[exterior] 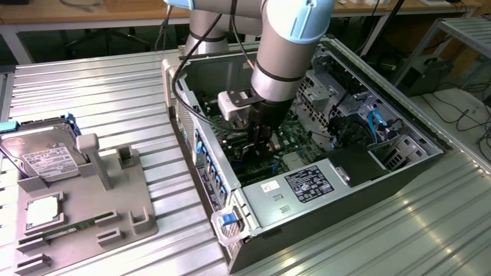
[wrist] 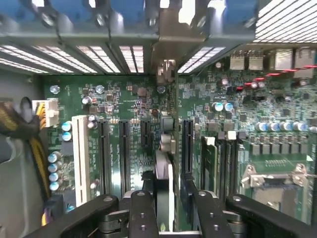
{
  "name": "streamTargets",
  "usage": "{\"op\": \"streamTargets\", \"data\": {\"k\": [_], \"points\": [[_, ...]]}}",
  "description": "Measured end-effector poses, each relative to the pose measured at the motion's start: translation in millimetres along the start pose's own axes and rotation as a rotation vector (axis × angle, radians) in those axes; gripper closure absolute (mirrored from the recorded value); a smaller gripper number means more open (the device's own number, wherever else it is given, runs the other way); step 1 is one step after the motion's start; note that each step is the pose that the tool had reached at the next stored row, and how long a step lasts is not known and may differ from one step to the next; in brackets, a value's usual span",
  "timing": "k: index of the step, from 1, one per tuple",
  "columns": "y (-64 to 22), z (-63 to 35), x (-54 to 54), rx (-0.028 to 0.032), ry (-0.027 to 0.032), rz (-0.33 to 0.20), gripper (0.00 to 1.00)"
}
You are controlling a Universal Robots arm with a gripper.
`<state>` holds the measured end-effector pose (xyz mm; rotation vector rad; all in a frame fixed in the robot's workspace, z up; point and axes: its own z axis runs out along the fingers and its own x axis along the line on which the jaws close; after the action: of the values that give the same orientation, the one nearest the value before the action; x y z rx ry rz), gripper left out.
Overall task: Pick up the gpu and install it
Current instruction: 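Insert the gpu into the slot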
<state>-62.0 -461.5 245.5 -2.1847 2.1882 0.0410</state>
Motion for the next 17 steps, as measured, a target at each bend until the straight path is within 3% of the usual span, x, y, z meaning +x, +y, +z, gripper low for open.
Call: {"op": "streamTargets", "data": {"k": [9, 14, 17], "points": [[-0.6, -40.3, -2.5, 0.0073, 0.0029, 0.000, 0.65], [-0.7, -40.6, -2.5, 0.0089, 0.0028, -0.001, 0.67], [-0.6, -40.6, -2.5, 0.0089, 0.0028, -0.001, 0.85]]}}
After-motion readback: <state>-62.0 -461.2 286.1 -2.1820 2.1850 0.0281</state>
